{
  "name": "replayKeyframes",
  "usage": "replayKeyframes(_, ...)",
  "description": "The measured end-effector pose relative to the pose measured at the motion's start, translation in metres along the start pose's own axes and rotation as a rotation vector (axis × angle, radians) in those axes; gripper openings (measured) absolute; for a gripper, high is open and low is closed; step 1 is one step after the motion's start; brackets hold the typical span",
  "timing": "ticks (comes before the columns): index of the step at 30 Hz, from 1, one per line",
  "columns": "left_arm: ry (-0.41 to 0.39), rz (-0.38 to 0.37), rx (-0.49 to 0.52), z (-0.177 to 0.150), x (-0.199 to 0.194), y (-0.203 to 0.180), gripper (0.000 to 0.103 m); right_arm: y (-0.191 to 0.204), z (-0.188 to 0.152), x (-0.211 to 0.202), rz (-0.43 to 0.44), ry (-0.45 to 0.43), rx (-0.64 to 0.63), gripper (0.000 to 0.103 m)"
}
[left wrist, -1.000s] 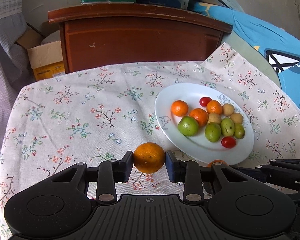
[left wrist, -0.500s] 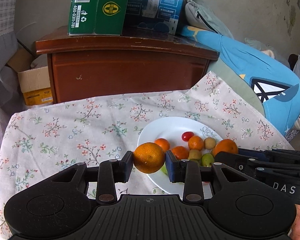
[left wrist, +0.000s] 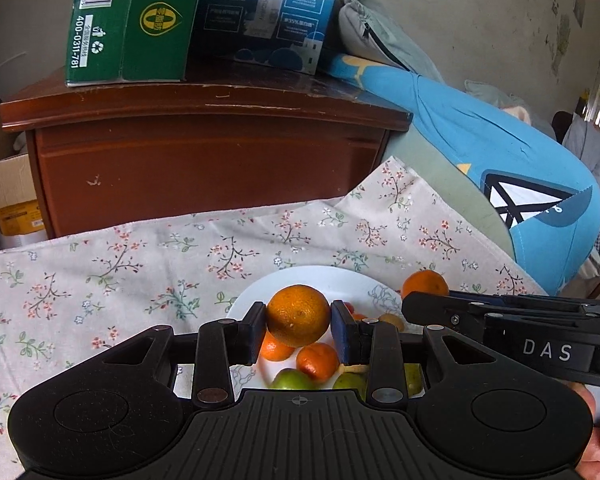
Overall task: Organize fruits
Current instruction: 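Carry the tangerine with left gripper while right gripper carries its tangerine over the plate, then open left gripper onto the plate while right gripper releases its tangerine there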
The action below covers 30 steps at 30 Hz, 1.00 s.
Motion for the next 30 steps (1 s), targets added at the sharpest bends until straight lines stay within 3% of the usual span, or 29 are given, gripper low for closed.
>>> replayKeyframes(18,0.048,-0.023,0.020,-0.005,0.047,-0.013,0.032,-0.043,0.001,0.045,-0.066,0.039,0.060,0.030)
replayKeyframes(26,0.056,-0.012,0.040,-0.008,0.050,-0.018,0.034,-0.050,-0.003,0.054,-0.068,0.057,0.096,0.033)
replayKeyframes(28,0.055,0.007,0.046,-0.007,0.048,-0.017,0.037,-0.049,-0.003,0.054,-0.064,0.059,0.102,0.034)
replayKeyframes(30,0.049,0.035,0.049,-0.006,0.044,-0.015,0.049,-0.049,-0.002,0.053,-0.068,0.060,0.105,0.034)
Point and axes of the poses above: each gripper's, at about its wrist camera, not at the fingertips, and x roughly the way its jaws point, y to its left, z to its top, the point moved 10 cm from there along x, roughly the way its jaws point, and after that the axes turned 8 degrees about z, right-handed, at the moved point
